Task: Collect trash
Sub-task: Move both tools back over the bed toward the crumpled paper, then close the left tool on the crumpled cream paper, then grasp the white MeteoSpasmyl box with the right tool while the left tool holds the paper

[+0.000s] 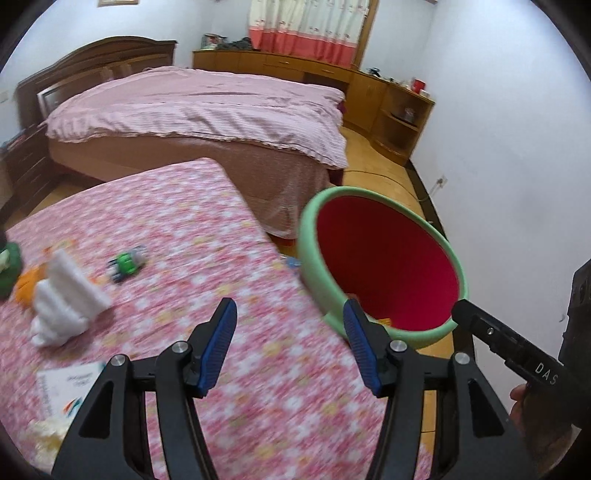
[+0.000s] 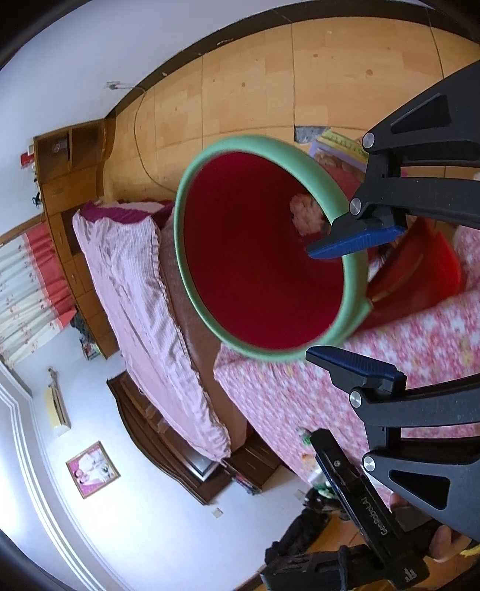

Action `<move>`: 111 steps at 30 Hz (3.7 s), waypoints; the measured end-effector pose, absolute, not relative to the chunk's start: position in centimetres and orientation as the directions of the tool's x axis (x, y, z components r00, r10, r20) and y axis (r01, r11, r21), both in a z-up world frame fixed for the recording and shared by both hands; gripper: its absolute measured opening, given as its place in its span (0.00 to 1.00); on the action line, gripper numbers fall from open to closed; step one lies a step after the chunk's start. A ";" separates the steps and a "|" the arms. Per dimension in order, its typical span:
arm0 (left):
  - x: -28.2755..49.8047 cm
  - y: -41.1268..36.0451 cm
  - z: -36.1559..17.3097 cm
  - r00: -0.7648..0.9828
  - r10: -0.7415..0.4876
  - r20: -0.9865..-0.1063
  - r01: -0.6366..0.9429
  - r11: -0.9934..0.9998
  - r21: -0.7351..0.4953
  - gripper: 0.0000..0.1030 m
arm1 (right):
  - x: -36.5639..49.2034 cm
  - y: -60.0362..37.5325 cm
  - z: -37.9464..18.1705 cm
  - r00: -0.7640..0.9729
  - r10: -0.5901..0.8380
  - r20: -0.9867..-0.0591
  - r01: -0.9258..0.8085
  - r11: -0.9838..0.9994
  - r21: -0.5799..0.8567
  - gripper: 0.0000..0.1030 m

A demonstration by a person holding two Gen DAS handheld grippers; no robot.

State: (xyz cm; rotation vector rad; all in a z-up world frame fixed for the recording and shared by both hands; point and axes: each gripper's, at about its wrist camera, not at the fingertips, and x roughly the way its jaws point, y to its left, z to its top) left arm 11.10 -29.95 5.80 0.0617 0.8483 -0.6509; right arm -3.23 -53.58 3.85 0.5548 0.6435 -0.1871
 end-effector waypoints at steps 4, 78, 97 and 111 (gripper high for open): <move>10.6 -26.9 6.2 0.513 -0.479 -0.713 0.519 0.834 -0.187 0.58 | -3.2 -51.7 3.8 0.790 0.025 -0.613 0.310 0.846 0.433 0.52; 11.0 2.3 1.4 0.702 -0.138 -0.699 -0.021 0.977 -0.214 0.24 | 7.5 -26.4 -0.4 0.621 0.225 -0.751 0.017 0.954 0.299 0.84; 11.2 3.7 -0.9 0.670 -0.192 -0.717 -0.034 0.957 -0.288 0.24 | 11.4 -20.2 -2.9 0.583 -0.006 -0.812 0.009 1.000 -0.001 1.00; 10.7 2.9 -0.3 0.670 -0.216 -0.710 -0.002 0.956 -0.293 0.24 | 10.2 -22.6 -2.3 0.633 0.068 -0.771 0.035 0.993 0.117 0.90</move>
